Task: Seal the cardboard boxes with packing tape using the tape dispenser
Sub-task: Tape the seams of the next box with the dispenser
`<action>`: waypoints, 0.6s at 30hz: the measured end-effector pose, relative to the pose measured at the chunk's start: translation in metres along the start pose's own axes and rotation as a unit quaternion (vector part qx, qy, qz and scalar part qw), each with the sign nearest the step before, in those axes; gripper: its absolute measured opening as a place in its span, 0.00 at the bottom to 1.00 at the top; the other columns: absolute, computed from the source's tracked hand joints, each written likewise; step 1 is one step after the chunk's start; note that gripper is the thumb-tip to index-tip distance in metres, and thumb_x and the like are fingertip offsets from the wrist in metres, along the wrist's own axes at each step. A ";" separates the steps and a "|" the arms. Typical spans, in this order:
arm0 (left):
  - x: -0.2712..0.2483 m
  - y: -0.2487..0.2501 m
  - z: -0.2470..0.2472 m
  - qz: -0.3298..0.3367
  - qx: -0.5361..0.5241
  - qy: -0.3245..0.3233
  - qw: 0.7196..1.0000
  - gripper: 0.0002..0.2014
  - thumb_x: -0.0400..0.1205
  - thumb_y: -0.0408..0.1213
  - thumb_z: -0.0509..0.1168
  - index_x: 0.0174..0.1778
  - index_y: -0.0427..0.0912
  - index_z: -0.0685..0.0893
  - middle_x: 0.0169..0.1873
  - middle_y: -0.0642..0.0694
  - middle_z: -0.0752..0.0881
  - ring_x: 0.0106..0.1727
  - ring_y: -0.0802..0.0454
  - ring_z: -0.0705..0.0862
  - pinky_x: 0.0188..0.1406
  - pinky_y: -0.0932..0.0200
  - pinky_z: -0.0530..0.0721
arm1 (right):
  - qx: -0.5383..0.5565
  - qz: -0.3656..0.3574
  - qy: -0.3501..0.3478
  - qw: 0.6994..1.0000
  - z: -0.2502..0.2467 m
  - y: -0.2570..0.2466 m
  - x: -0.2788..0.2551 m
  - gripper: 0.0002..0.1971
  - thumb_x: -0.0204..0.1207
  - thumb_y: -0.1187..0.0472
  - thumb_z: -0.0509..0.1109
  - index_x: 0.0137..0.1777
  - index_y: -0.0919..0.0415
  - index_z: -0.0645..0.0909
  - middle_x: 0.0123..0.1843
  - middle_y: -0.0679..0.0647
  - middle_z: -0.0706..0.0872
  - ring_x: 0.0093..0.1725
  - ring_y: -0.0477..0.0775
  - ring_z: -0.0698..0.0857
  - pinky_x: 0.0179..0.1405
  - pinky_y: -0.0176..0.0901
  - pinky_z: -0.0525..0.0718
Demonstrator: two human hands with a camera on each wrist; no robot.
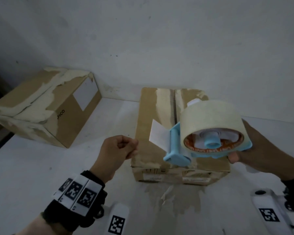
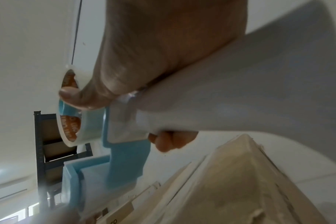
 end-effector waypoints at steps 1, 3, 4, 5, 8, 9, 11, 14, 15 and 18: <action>-0.005 -0.003 -0.002 0.005 -0.001 0.010 1.000 0.07 0.77 0.31 0.67 0.33 0.36 0.83 0.17 0.50 0.85 0.22 0.60 0.82 0.30 0.68 0.84 | 0.000 0.005 -0.015 1.000 0.002 0.001 -0.001 0.30 0.51 0.31 0.78 0.55 0.24 0.72 0.52 0.30 0.85 0.51 0.38 0.86 0.44 0.37 0.87; -0.012 -0.007 -0.005 0.018 0.004 0.021 1.000 0.06 0.77 0.31 0.67 0.34 0.36 0.84 0.19 0.50 0.85 0.24 0.59 0.82 0.33 0.65 0.85 | -0.041 0.015 -0.031 0.999 0.007 0.002 -0.002 0.30 0.49 0.29 0.77 0.53 0.23 0.71 0.51 0.32 0.85 0.49 0.39 0.86 0.42 0.40 0.88; -0.016 -0.010 -0.007 0.021 0.007 0.027 0.999 0.06 0.77 0.31 0.67 0.34 0.35 0.84 0.19 0.50 0.85 0.24 0.59 0.82 0.34 0.65 0.85 | -0.066 0.016 -0.040 0.997 0.011 0.001 -0.002 0.29 0.49 0.27 0.75 0.52 0.23 0.69 0.50 0.33 0.84 0.48 0.40 0.86 0.40 0.41 0.88; -0.019 -0.012 -0.008 0.022 0.011 0.030 0.999 0.06 0.77 0.31 0.67 0.35 0.34 0.84 0.19 0.50 0.85 0.25 0.59 0.82 0.34 0.65 0.84 | -0.078 0.014 -0.046 0.996 0.014 0.000 -0.001 0.29 0.50 0.26 0.73 0.51 0.23 0.68 0.50 0.32 0.84 0.47 0.40 0.86 0.39 0.41 0.87; -0.025 -0.018 -0.018 0.025 0.012 0.049 0.998 0.06 0.77 0.32 0.67 0.35 0.34 0.84 0.21 0.49 0.86 0.26 0.57 0.84 0.33 0.66 0.85 | -0.058 -0.007 -0.045 0.997 0.024 -0.006 0.002 0.25 0.55 0.27 0.71 0.53 0.24 0.69 0.49 0.27 0.82 0.47 0.34 0.85 0.38 0.31 0.85; -0.026 -0.019 -0.020 0.023 0.008 0.056 0.998 0.06 0.77 0.31 0.67 0.34 0.36 0.84 0.20 0.49 0.86 0.25 0.58 0.84 0.32 0.67 0.86 | -0.058 -0.008 -0.039 0.998 0.025 -0.006 0.004 0.25 0.56 0.26 0.71 0.53 0.23 0.69 0.49 0.26 0.82 0.47 0.33 0.84 0.38 0.29 0.84; -0.028 -0.023 -0.024 0.014 -0.003 0.064 0.998 0.07 0.77 0.31 0.66 0.33 0.38 0.83 0.19 0.51 0.86 0.24 0.62 0.84 0.30 0.70 0.85 | -0.063 -0.002 -0.032 0.997 0.026 -0.005 0.007 0.24 0.53 0.23 0.69 0.50 0.21 0.69 0.48 0.26 0.82 0.45 0.33 0.84 0.36 0.28 0.83; -0.028 -0.027 -0.027 0.005 -0.013 0.076 0.997 0.07 0.78 0.29 0.66 0.33 0.38 0.82 0.17 0.52 0.85 0.21 0.63 0.83 0.26 0.72 0.84 | -0.079 0.013 -0.034 0.996 0.033 -0.001 0.011 0.25 0.47 0.21 0.69 0.45 0.19 0.67 0.46 0.25 0.82 0.43 0.31 0.83 0.33 0.26 0.80; -0.026 -0.025 -0.027 0.002 -0.016 0.079 0.997 0.08 0.78 0.29 0.66 0.32 0.38 0.82 0.17 0.52 0.85 0.21 0.63 0.83 0.26 0.72 0.83 | -0.086 0.013 -0.032 0.996 0.032 -0.002 0.013 0.25 0.47 0.20 0.68 0.44 0.19 0.66 0.46 0.25 0.82 0.42 0.31 0.83 0.32 0.25 0.80; -0.023 -0.026 -0.030 -0.010 -0.021 0.086 0.996 0.08 0.78 0.29 0.66 0.31 0.38 0.81 0.16 0.51 0.84 0.20 0.64 0.82 0.24 0.73 0.83 | -0.093 0.011 -0.023 0.995 0.034 -0.003 0.015 0.25 0.48 0.21 0.68 0.45 0.19 0.66 0.46 0.25 0.82 0.39 0.32 0.83 0.30 0.23 0.78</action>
Point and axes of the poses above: each hand's wrist, its own x-axis towards the middle knuckle, its own z-axis out of the palm, y = z × x, the point moved 7 cm from there along x, towards the middle knuckle
